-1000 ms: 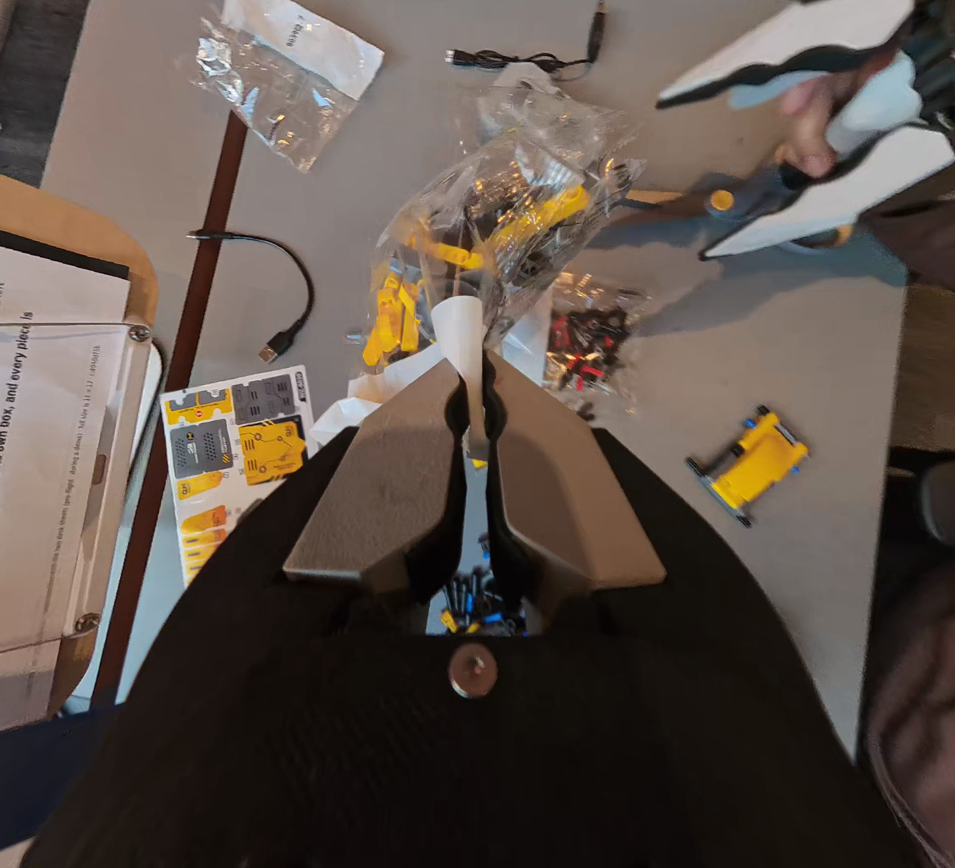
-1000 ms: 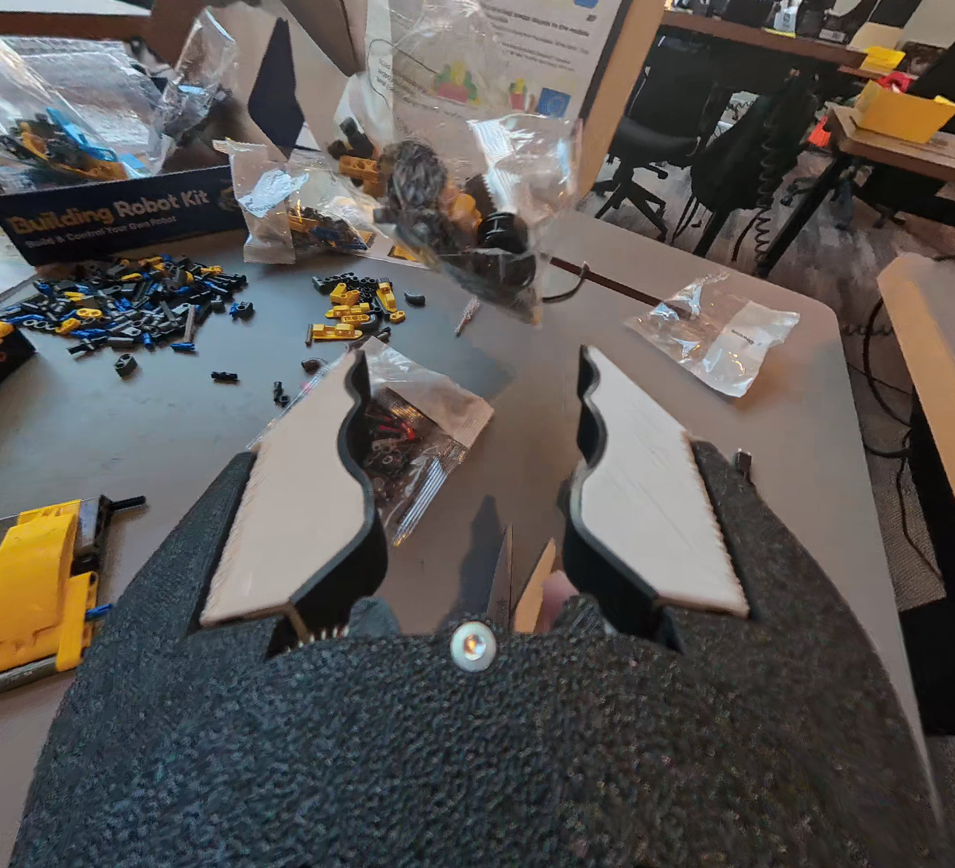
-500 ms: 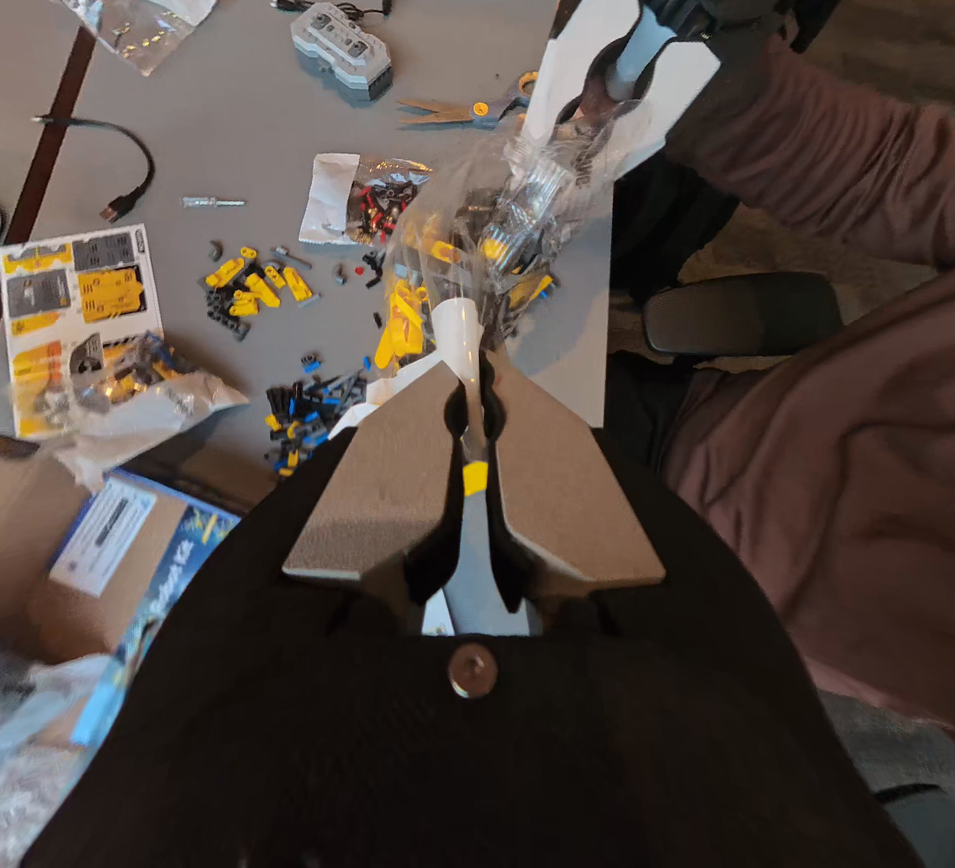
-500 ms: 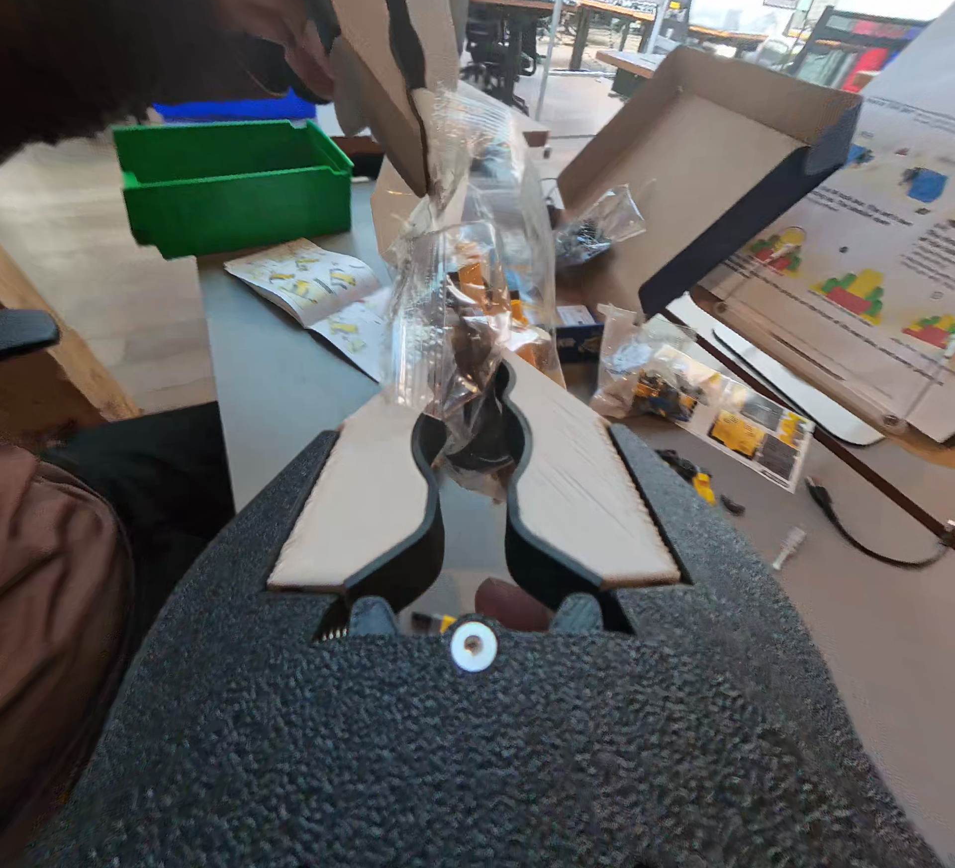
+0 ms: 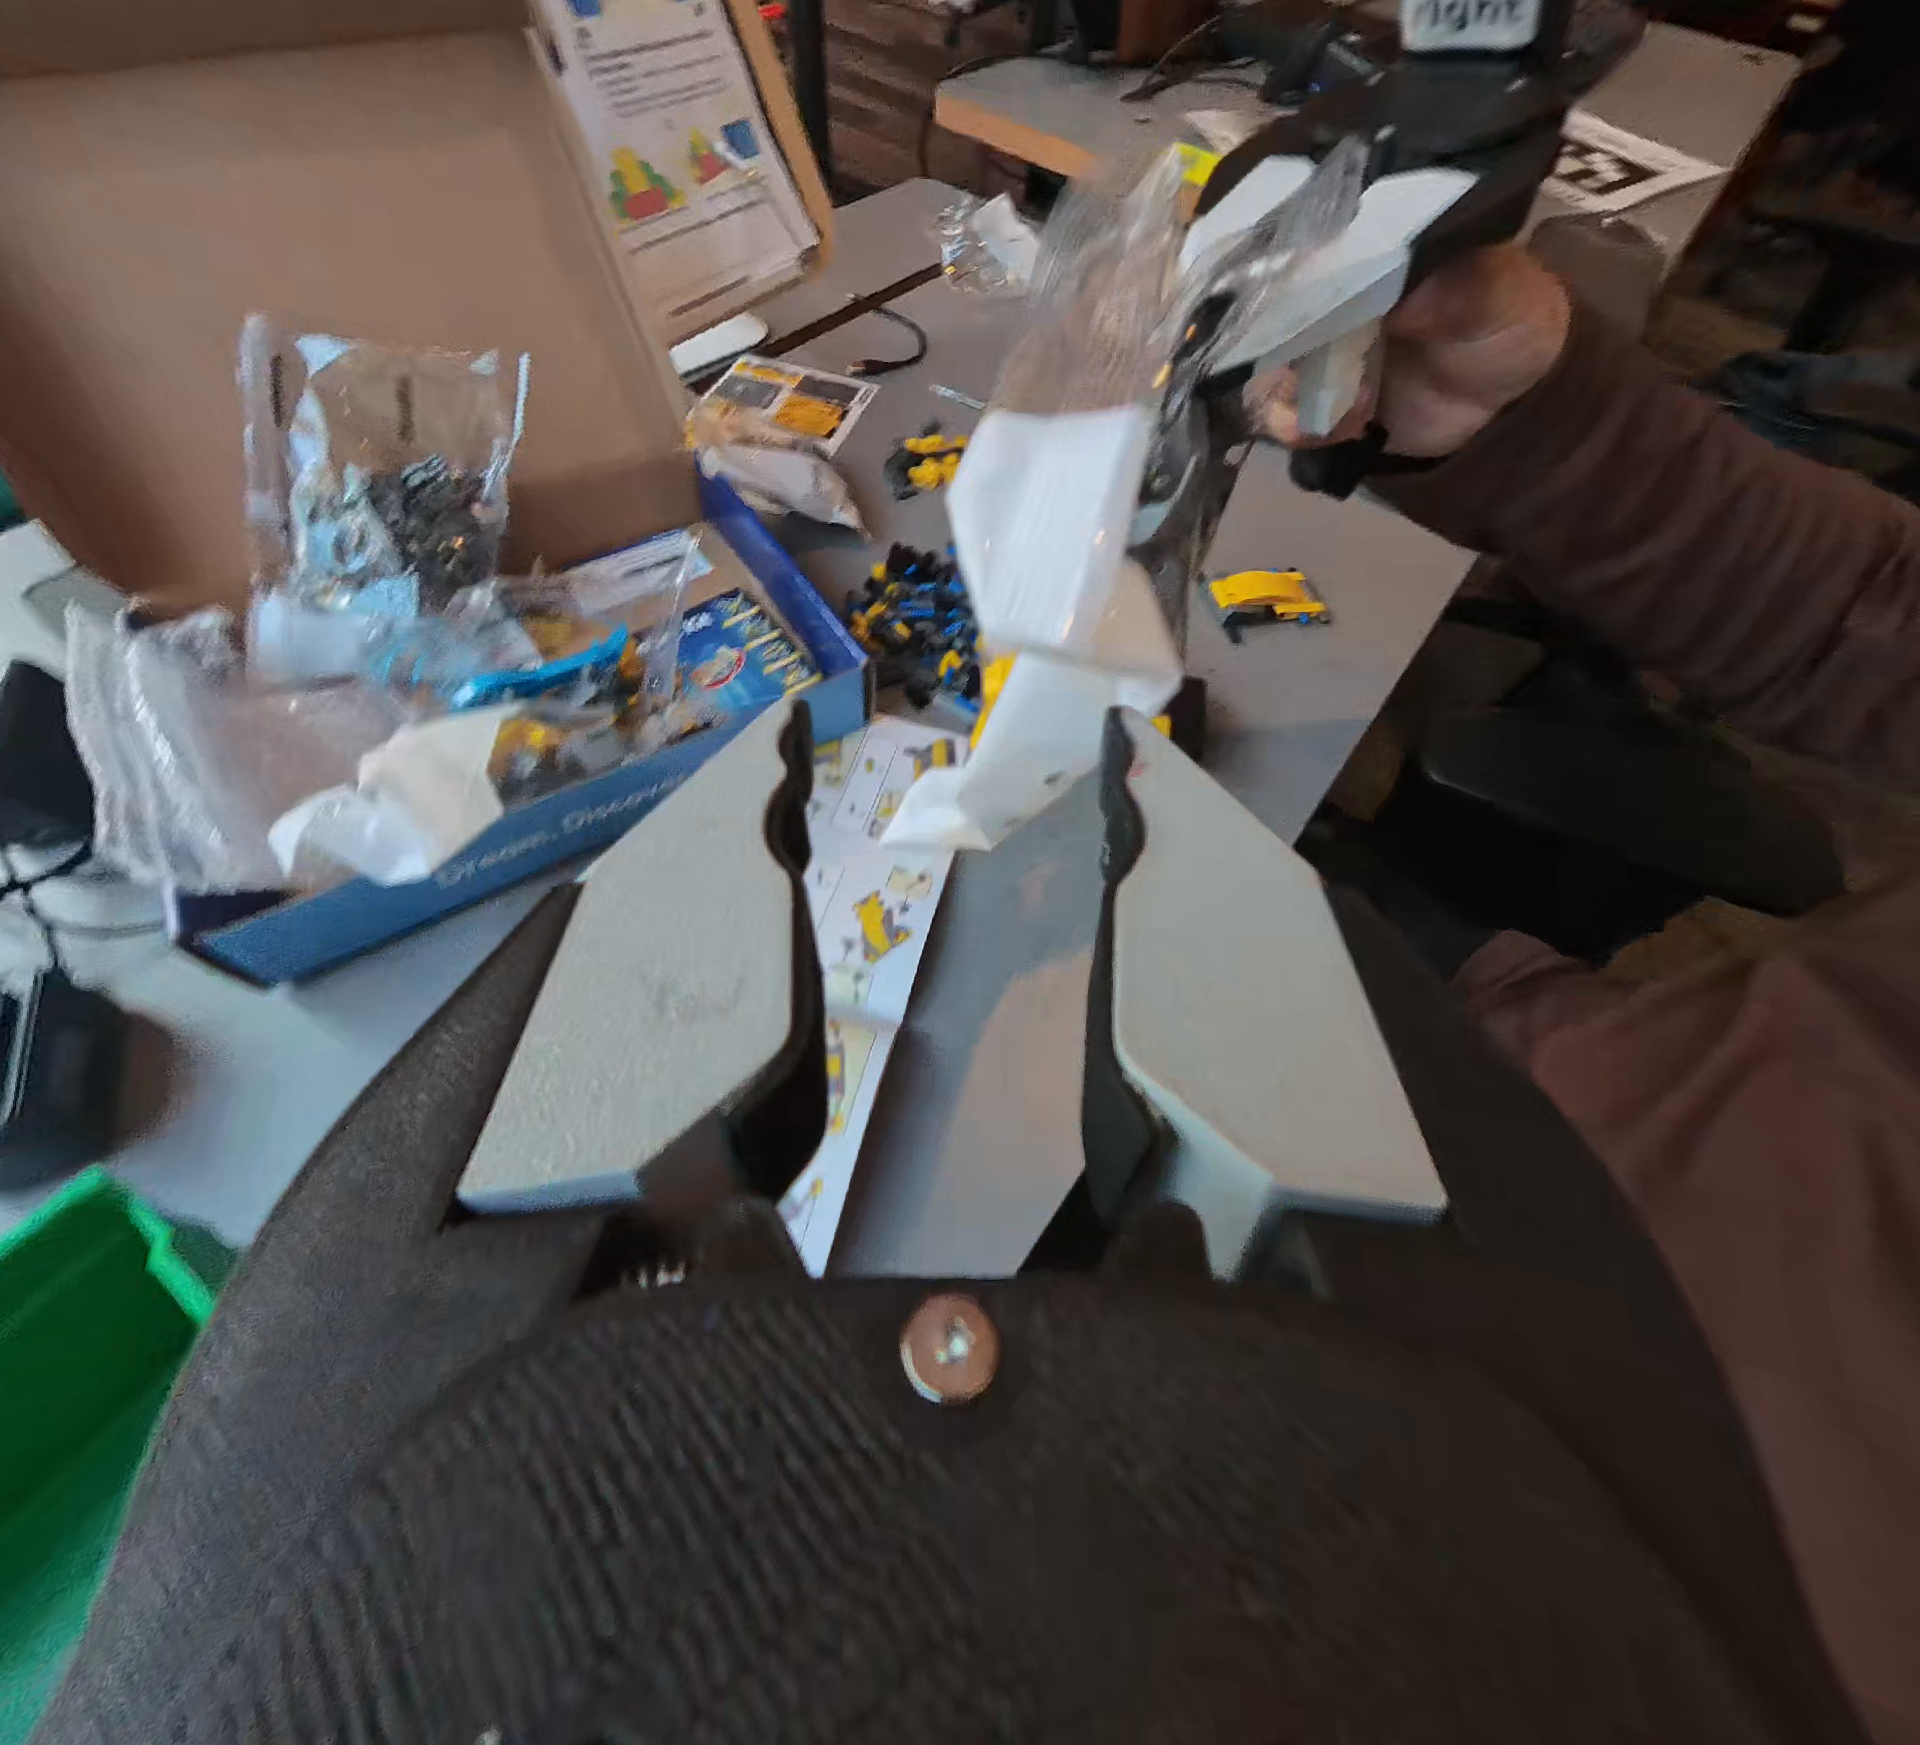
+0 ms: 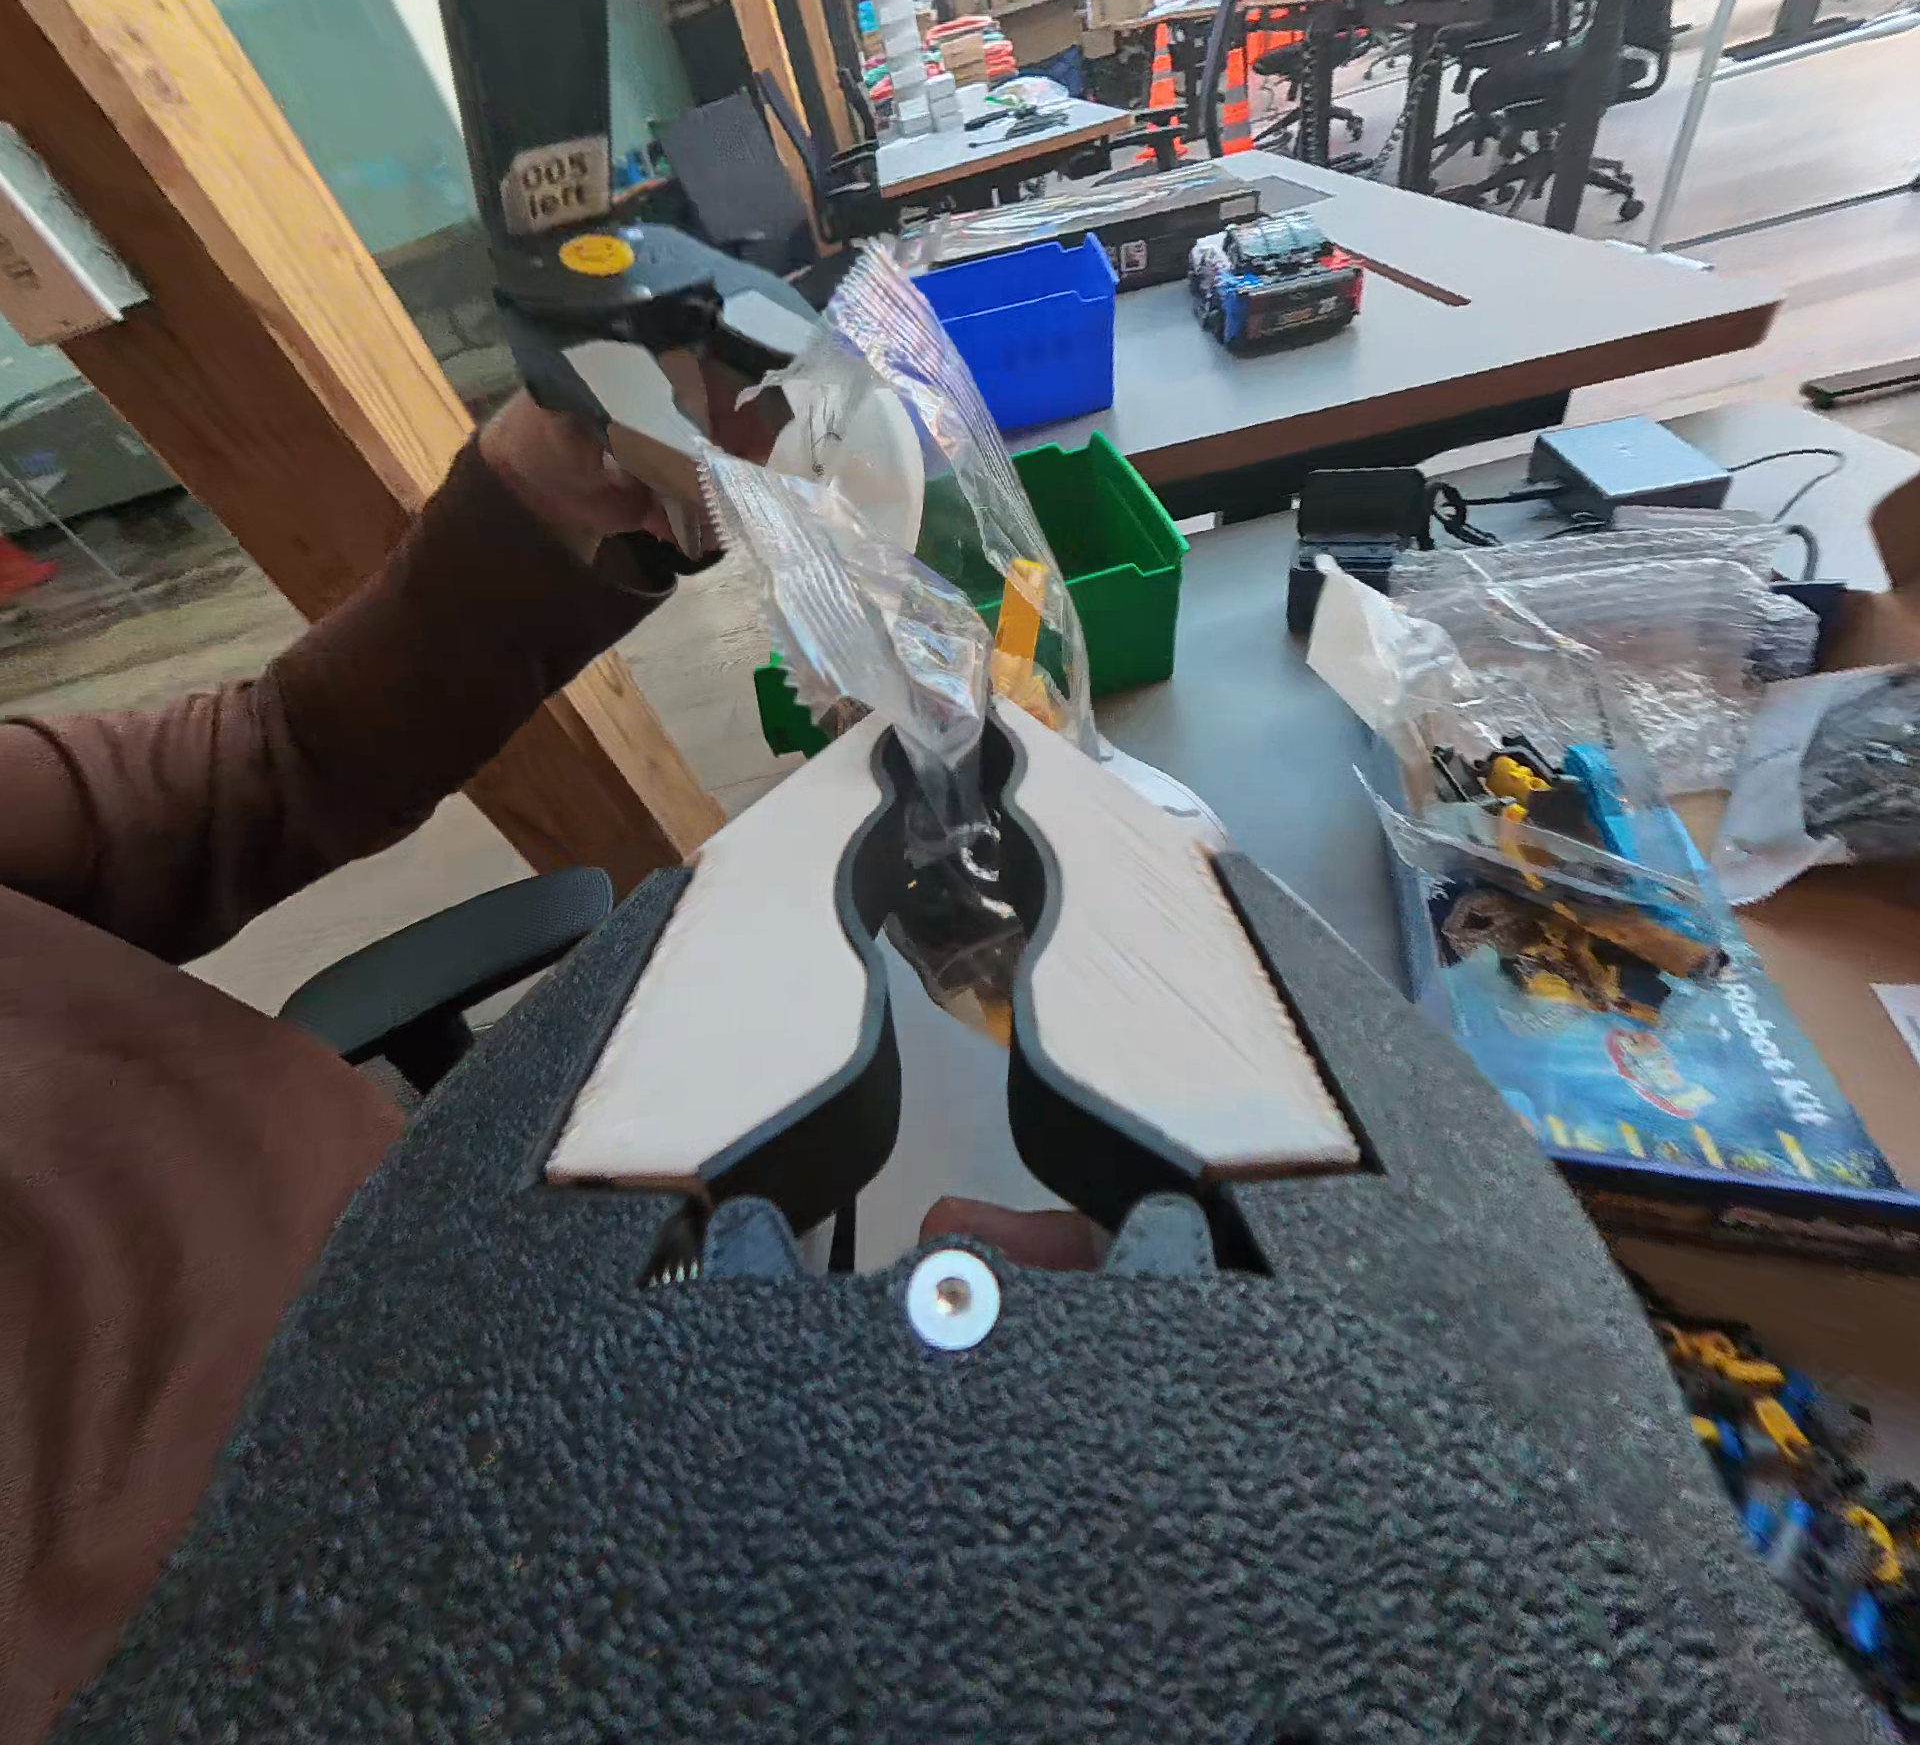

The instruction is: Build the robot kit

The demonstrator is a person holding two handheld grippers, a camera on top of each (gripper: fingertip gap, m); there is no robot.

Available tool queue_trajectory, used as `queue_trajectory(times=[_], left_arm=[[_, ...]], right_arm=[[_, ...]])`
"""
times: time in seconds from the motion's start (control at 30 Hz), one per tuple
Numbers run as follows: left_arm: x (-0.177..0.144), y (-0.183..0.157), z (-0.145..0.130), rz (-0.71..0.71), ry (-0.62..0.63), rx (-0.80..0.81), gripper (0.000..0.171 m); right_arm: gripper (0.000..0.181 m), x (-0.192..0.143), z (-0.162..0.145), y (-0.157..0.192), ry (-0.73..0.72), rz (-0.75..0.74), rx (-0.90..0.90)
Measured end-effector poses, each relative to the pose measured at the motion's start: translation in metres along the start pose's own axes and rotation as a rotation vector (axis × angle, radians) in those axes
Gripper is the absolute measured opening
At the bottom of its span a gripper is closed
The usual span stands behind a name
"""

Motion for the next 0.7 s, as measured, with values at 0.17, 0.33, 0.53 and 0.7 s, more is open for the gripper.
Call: queue_trajectory(times=[0.17,0.33,0.53,0.7], left_arm=[[-0.005,0.003,-0.096,0.037,0.088,-0.099,0.09],[0.021,-0.021,-0.133,-0.038,-0.044,-0.136,0.089],[0.05,-0.044,-0.166,-0.041,-0.097,-0.017,0.03],[0.074,-0.055,-0.192,-0.032,0.07,0.031,0.022]], right_arm=[[0.009,0.038,-0.007,-0.009,-0.032,0.175,0.093],[0.009,0.064,-0.03,-0.018,-0.001,0.255,0.162],[0.008,0.067,-0.093,-0.027,0.099,0.229,0.13],[0.026,0.051,-0.129,-0.034,0.274,0.133,0.052]])
Point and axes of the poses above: each gripper's, where its closed fingertips meet, x out along the fingers, z out of its top, y = z × x across the jaws, the point moved 10 cm from there along -x, back along the fingers, and after that the axes turned 13 degrees about z, right-handed, at the moved point
